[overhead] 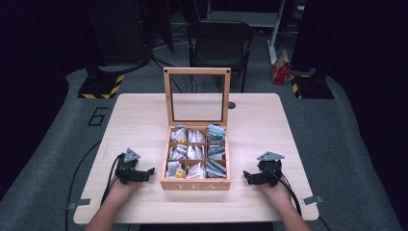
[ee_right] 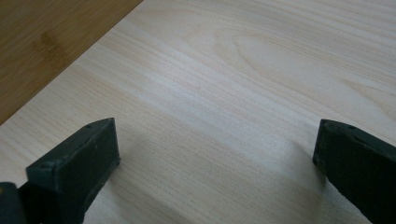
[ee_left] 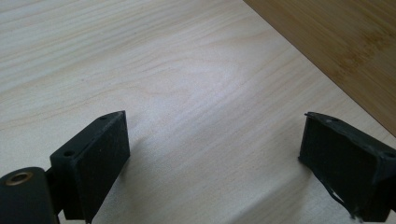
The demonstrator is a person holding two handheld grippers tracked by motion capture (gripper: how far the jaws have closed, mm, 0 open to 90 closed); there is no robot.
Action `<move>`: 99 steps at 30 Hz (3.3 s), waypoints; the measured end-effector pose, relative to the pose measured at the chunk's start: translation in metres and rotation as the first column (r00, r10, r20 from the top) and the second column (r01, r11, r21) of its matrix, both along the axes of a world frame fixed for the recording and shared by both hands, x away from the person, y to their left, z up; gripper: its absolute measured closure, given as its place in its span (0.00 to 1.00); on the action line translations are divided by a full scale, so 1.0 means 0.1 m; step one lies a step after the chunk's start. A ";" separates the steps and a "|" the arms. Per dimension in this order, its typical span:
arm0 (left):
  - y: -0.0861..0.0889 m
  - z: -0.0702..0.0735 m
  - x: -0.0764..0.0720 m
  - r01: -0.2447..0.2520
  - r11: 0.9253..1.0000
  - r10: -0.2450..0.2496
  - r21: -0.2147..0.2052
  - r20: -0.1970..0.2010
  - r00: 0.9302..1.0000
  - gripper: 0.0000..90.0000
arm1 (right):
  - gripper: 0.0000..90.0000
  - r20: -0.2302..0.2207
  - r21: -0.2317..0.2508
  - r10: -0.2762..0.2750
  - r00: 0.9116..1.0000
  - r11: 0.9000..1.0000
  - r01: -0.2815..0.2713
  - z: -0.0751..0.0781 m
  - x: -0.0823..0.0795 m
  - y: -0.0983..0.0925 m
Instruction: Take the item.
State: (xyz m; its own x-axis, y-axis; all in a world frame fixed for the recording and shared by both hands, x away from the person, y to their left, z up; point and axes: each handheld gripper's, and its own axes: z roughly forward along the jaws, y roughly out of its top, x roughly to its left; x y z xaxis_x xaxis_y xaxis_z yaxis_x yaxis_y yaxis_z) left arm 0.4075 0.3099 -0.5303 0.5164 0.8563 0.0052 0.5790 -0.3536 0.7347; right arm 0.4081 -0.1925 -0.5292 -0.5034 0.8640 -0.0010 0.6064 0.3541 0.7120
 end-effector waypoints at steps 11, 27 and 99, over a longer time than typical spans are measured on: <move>0.00 0.00 0.01 0.008 1.000 -0.008 -0.001 -0.002 1.000 0.07 | 0.06 0.000 0.007 0.021 1.000 1.000 -0.021 0.01 -0.03 -0.02; 0.00 0.00 0.01 0.012 1.000 -0.012 -0.001 -0.002 1.000 0.07 | 0.22 -0.028 -0.010 0.021 0.999 1.000 -0.021 0.08 -0.05 -0.04; 0.00 0.00 0.01 0.010 1.000 -0.010 -0.001 -0.003 1.000 0.07 | 0.67 0.057 0.093 0.411 0.910 0.905 -0.415 1.05 -0.09 0.68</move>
State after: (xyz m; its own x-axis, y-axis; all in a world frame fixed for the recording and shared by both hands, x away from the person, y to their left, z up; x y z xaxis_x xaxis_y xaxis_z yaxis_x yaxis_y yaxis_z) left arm 0.4084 0.3095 -0.5306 0.5247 0.8513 0.0027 0.5780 -0.3586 0.7330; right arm 0.3991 -0.1247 -0.4239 -0.8163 0.5754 0.0505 0.3953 0.4927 0.7752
